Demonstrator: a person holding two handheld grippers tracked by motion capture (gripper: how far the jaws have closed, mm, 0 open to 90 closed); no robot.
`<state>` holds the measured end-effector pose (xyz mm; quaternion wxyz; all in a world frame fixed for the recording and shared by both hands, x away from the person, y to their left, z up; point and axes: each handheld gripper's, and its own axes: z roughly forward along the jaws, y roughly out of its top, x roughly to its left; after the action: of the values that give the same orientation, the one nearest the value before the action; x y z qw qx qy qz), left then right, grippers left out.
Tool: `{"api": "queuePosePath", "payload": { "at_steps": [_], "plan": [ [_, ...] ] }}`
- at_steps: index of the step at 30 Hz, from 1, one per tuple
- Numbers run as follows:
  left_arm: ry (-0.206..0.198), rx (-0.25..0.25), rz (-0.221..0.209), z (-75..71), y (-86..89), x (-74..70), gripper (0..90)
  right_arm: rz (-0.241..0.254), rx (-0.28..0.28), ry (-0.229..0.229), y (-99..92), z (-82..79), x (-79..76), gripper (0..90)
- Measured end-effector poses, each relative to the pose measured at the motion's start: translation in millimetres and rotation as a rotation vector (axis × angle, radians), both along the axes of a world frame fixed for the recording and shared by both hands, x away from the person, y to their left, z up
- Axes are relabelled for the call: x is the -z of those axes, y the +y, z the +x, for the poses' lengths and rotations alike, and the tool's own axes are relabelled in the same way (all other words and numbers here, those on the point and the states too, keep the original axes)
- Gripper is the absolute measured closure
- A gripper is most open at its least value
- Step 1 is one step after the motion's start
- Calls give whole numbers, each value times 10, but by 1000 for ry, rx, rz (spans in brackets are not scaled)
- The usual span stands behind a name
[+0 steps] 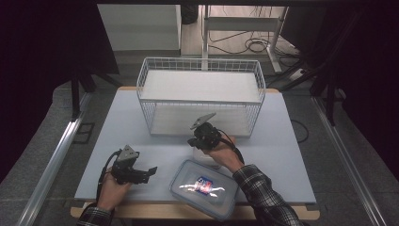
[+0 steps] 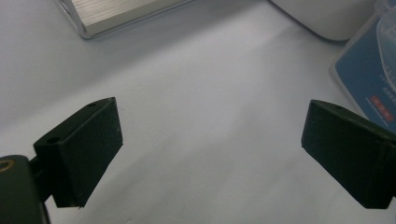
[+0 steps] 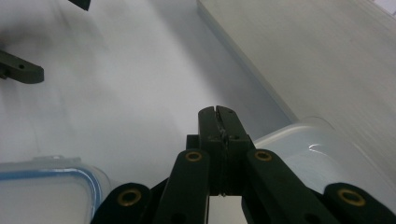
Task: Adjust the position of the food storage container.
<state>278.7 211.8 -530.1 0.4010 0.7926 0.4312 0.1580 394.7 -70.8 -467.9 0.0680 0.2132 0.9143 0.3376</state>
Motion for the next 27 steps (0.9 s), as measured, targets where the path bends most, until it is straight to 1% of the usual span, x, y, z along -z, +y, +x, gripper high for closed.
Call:
{"api": "queuePosePath", "payload": {
  "at_steps": [2, 4, 5, 6, 9, 10, 11, 12, 13, 14, 16, 18, 24, 27],
  "plan": [
    [-1, 0, 2, -1, -3, 0, 53, -2, 8, 0, -46, 1, -3, 894],
    [0, 2, 4, 0, -7, 2, 53, 2, 28, 1, -140, 2, -5, 894],
    [0, 2, 4, 0, -7, 2, 53, 2, 28, 1, -140, 2, -5, 894],
    [0, 3, 8, 0, -9, 2, 53, 12, 43, 4, -209, 0, -6, 894],
    [1, 4, 8, 1, -12, 3, 53, 13, 65, 5, -312, -11, -12, 894],
    [1, 4, 9, 1, -13, 4, 53, 13, 65, 5, -312, -11, -12, 894],
    [1, 5, 12, 0, -16, 3, 53, 21, 82, 8, -392, -14, -13, 894],
    [1, 5, 12, 1, -18, 4, 53, 24, 87, 8, -420, -15, -13, 894],
    [1, 5, 12, 1, -18, 4, 54, 24, 87, 8, -420, -15, -13, 894],
    [2, 6, 12, 1, -22, 6, 54, 19, 103, 7, -498, -32, -19, 894],
    [3, 7, 13, 2, -23, 7, 54, 18, 106, 4, -525, -38, -20, 894],
    [4, 9, 12, 2, -25, 7, 54, 17, 130, 3, -658, -66, -29, 894],
    [8, 11, 14, 4, -34, 10, 54, 24, 181, -1, -896, -90, -38, 894],
    [9, 11, 17, 4, -38, 12, 54, 32, 197, -4, -995, -86, -38, 894]
  ]
}}
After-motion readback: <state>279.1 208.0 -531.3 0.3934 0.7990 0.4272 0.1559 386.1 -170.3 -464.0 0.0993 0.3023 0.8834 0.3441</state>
